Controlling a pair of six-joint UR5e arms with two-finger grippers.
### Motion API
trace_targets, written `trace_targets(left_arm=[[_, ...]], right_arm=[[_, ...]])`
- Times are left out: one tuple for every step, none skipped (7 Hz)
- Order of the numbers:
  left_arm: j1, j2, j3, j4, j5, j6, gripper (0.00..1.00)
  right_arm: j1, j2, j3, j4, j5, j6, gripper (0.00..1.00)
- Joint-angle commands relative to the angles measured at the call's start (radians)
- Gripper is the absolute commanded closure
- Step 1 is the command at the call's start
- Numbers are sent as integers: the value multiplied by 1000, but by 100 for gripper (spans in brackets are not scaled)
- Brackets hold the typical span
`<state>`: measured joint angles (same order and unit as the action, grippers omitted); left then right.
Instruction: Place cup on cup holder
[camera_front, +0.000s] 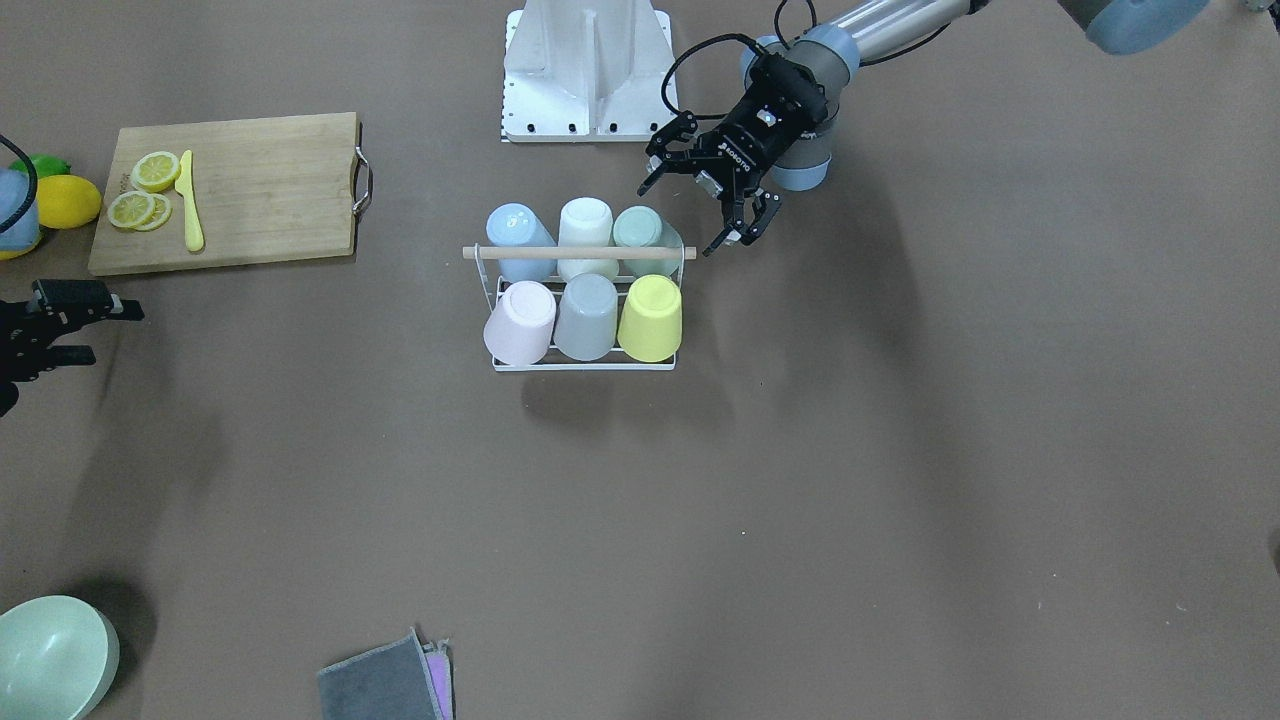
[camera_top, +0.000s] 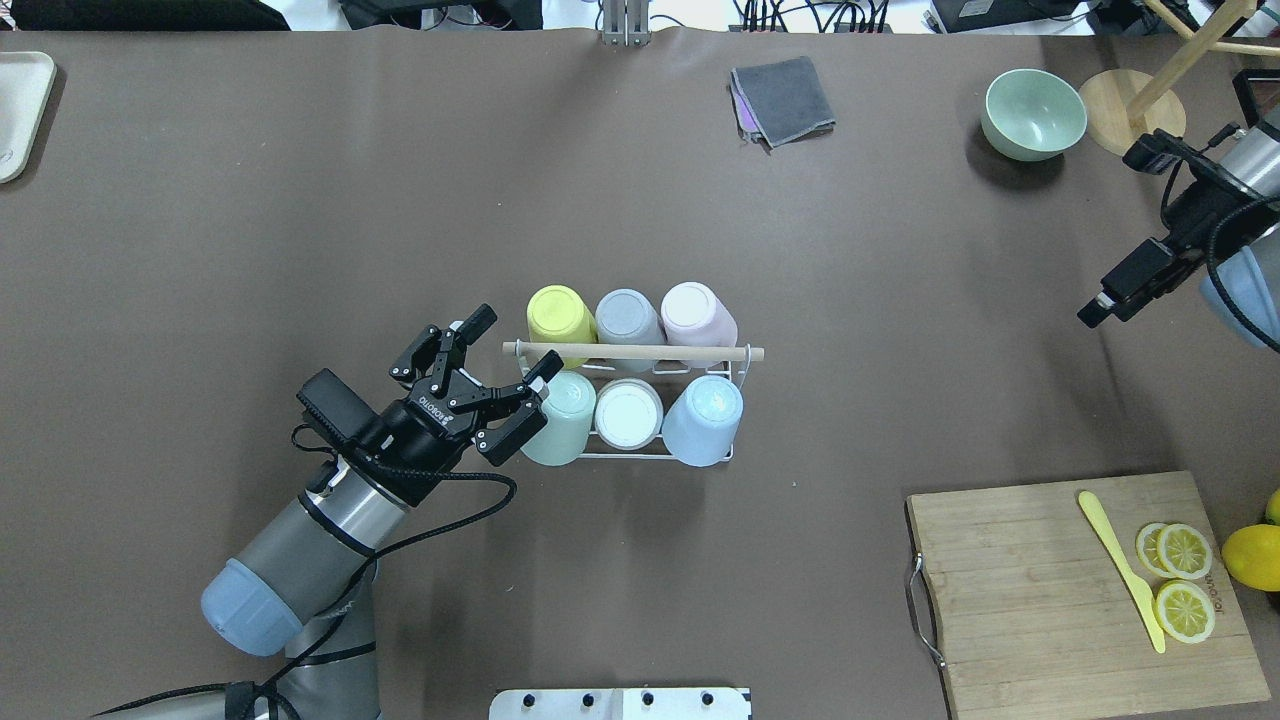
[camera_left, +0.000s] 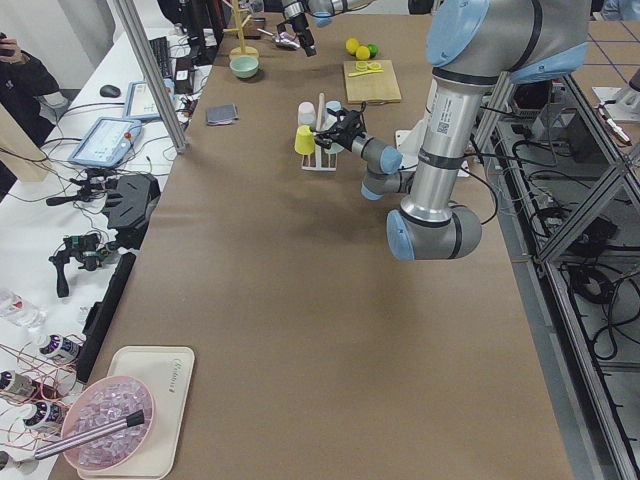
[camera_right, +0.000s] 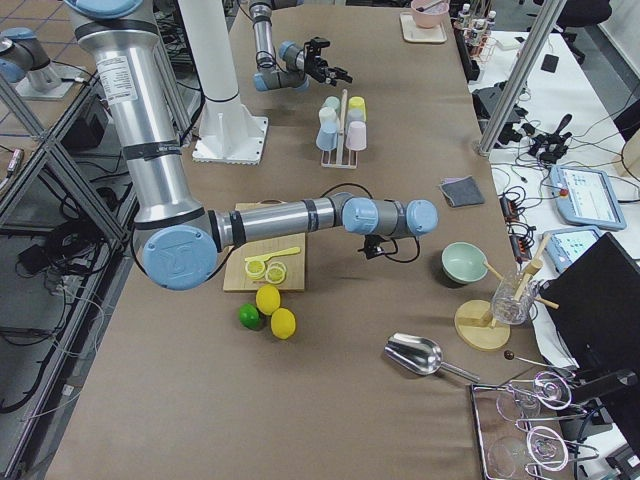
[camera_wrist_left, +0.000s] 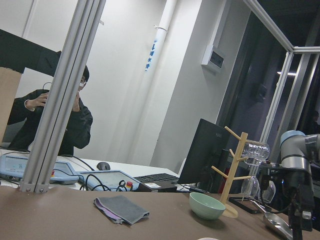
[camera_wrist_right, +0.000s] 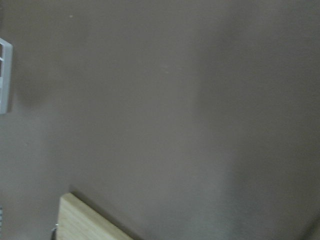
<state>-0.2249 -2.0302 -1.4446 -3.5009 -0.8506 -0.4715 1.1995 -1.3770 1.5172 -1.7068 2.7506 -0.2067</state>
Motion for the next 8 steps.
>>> trace_targets(left_arm=[[-81,22,-45,34,-7,2,2],[-147,37,-48,136,-34,-1,2],[-228,36,-45,242,-57,-9,2],[-320,41,-39,329,-59,-15,2],[-396,65,-33,400,-59,-18,2],[-453,99,-17,461,-68,-79,2],[-546,111,40,520,-169,-161,2],[-659,114,99,567,-312,-194,2]], right_arm=[[87,-97,54,194,-171,113,2],[148,-118,35,194,-195,113,2],[226,-119,-6,191,-219,127,2],[270,-113,-30,188,-223,141,3],[297,-117,-19,193,-273,283,6],[311,-114,-11,194,-316,400,5],[322,-114,-3,193,-365,427,3],[322,-120,36,182,-406,481,2]])
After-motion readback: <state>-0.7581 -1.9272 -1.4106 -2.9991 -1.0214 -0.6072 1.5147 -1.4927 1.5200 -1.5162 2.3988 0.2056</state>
